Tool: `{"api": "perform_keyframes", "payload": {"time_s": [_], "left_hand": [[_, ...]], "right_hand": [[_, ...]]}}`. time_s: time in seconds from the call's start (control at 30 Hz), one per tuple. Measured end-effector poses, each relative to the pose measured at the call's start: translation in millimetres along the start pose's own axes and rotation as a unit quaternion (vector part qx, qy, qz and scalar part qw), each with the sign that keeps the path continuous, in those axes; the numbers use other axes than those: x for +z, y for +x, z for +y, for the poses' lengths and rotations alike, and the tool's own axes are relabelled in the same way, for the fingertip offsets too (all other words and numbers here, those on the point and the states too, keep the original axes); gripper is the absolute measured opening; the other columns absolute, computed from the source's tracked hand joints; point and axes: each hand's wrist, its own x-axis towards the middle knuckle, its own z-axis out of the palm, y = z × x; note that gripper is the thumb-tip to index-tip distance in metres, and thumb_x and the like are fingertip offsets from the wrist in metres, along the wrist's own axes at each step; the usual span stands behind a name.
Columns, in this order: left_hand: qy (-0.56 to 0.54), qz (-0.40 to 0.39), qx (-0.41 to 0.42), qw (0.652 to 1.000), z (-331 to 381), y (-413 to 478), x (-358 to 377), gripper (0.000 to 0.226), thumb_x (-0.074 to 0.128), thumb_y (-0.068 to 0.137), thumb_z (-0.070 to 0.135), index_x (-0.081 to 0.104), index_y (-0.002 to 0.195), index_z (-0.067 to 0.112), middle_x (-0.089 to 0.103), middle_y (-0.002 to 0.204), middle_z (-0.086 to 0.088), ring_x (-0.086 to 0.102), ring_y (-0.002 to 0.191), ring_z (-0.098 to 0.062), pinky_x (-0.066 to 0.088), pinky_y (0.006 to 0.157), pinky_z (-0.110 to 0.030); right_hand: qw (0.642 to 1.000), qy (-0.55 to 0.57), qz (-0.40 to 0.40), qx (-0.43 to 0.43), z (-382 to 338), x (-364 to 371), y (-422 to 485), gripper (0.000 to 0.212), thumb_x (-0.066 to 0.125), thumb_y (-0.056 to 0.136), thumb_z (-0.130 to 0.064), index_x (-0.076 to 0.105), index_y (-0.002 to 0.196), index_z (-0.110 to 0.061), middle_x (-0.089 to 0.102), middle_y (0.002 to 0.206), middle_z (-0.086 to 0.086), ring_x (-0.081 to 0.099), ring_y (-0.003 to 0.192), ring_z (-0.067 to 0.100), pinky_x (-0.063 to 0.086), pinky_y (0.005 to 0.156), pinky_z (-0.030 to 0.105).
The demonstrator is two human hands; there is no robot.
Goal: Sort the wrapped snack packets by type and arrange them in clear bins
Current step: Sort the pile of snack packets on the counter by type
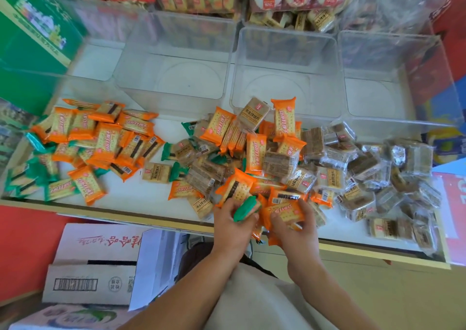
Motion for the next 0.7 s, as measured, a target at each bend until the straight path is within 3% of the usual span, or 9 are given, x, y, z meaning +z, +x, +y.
{"api": "perform_keyframes", "payload": {"time_s": [0.1, 0.2, 0.27, 0.33, 0.43, 0.6, 0.7], "left_hand": [[0.031, -0.013, 0.027, 0.999, -8, 5, -4, 0.029, 0.084, 0.078, 0.021, 0.058, 0.080, 0.035, 0.057, 0.097, -0.017, 0.058, 0.084, -0.017, 0.041, 0.064, -0.009], [0.061, -0.012, 0.045, 0.997, -5, 7, -10, 0.033, 0.087, 0.078, 0.012, 0.062, 0.083, 0.033, 0.051, 0.104, -0.002, 0.057, 0.089, -0.001, 0.043, 0.069, -0.007], [0.064, -0.006, 0.067, 0.996, 1, 8, -15, 0.029, 0.088, 0.076, 0.009, 0.066, 0.083, 0.027, 0.050, 0.104, 0.003, 0.059, 0.086, -0.002, 0.043, 0.071, -0.006], [0.063, -0.003, 0.078, 0.995, 8, 10, -22, 0.027, 0.088, 0.076, 0.012, 0.067, 0.081, 0.028, 0.052, 0.102, 0.005, 0.058, 0.087, -0.002, 0.044, 0.072, -0.008], [0.079, -0.004, 0.066, 0.995, 20, 12, -34, 0.032, 0.090, 0.075, 0.018, 0.064, 0.077, 0.036, 0.055, 0.100, 0.006, 0.059, 0.088, -0.004, 0.050, 0.070, -0.021], [0.092, 0.000, 0.028, 0.995, 36, 13, -61, 0.032, 0.087, 0.077, 0.014, 0.062, 0.080, 0.034, 0.059, 0.105, 0.001, 0.059, 0.090, -0.009, 0.044, 0.063, -0.008], [0.065, -0.021, -0.015, 0.998, 45, 10, -69, 0.040, 0.087, 0.078, 0.014, 0.060, 0.088, 0.042, 0.064, 0.106, 0.010, 0.064, 0.098, -0.008, 0.050, 0.070, -0.013]], "right_hand": [[1.000, 0.017, -0.003, -0.001, -5, 6, -4, 0.072, 0.085, 0.083, -0.019, 0.046, 0.136, -0.048, 0.072, 0.107, -0.004, 0.074, 0.096, 0.023, 0.063, 0.080, 0.049], [0.999, 0.029, -0.015, -0.004, -12, 0, -5, 0.088, 0.087, 0.080, -0.015, 0.038, 0.144, -0.051, 0.070, 0.103, -0.016, 0.073, 0.099, 0.022, 0.064, 0.079, 0.046], [0.998, 0.041, -0.036, 0.011, -18, -5, -1, 0.096, 0.089, 0.076, -0.011, 0.036, 0.147, -0.049, 0.073, 0.093, -0.016, 0.075, 0.091, 0.026, 0.063, 0.080, 0.051], [0.997, 0.052, -0.053, 0.027, -23, -6, 4, 0.102, 0.092, 0.070, -0.014, 0.037, 0.150, -0.044, 0.074, 0.103, -0.007, 0.076, 0.091, 0.029, 0.061, 0.081, 0.058], [0.997, 0.051, -0.053, 0.039, -27, -1, 7, 0.101, 0.095, 0.066, -0.018, 0.040, 0.149, -0.040, 0.066, 0.121, 0.000, 0.074, 0.097, 0.028, 0.063, 0.075, 0.053], [0.995, 0.072, -0.058, 0.044, -25, 3, 12, 0.097, 0.092, 0.071, -0.011, 0.040, 0.145, -0.045, 0.059, 0.126, 0.002, 0.073, 0.096, 0.031, 0.063, 0.073, 0.055], [0.991, 0.098, -0.072, 0.057, -22, 7, 14, 0.094, 0.090, 0.074, -0.013, 0.039, 0.145, -0.047, 0.061, 0.131, 0.004, 0.073, 0.101, 0.034, 0.062, 0.075, 0.059]]}}
